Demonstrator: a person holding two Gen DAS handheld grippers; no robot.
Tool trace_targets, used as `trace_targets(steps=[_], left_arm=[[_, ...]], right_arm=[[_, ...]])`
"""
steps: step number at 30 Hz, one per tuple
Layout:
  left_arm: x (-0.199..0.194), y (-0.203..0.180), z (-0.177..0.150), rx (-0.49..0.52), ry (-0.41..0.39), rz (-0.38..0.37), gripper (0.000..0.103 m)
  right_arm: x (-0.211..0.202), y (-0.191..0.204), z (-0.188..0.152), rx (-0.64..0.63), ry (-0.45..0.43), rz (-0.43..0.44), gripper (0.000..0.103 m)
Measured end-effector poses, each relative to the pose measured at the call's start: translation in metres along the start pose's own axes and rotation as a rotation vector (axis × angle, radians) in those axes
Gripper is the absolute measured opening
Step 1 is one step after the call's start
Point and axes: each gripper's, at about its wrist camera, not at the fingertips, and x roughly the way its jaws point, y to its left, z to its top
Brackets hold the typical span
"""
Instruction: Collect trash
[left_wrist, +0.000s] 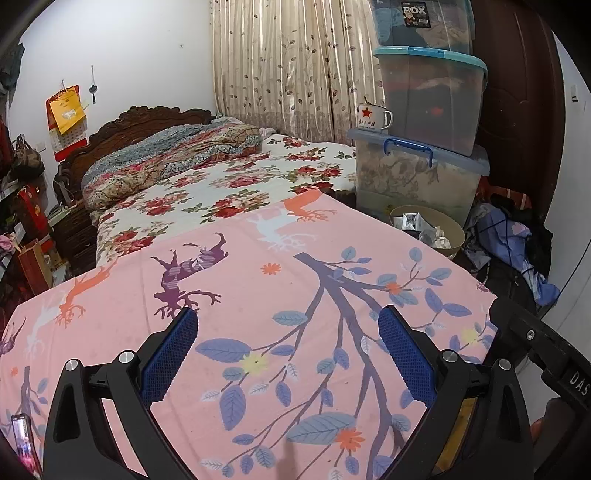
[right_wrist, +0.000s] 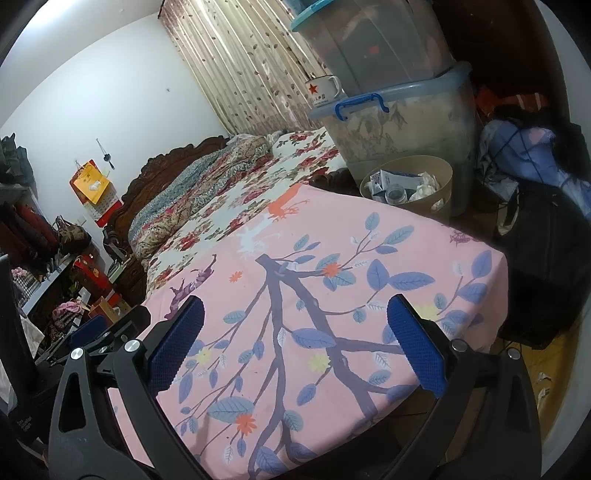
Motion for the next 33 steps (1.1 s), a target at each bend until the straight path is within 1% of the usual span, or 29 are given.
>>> trace_targets(steps=[20, 33], left_arm=[[0.0053, 0.0014, -0.0029, 0.002, 0.012, -0.002, 0.094], [0.0044, 0.0008, -0.0036, 0.002, 0.002, 0.000, 0.094]], right_arm=[[0.0050, -0.0023, -0.0062, 0.005, 0.004, -0.002, 0.098], [0.0030, -0.0023, -0.0082, -0.004, -0.014, -0.037, 0.098]])
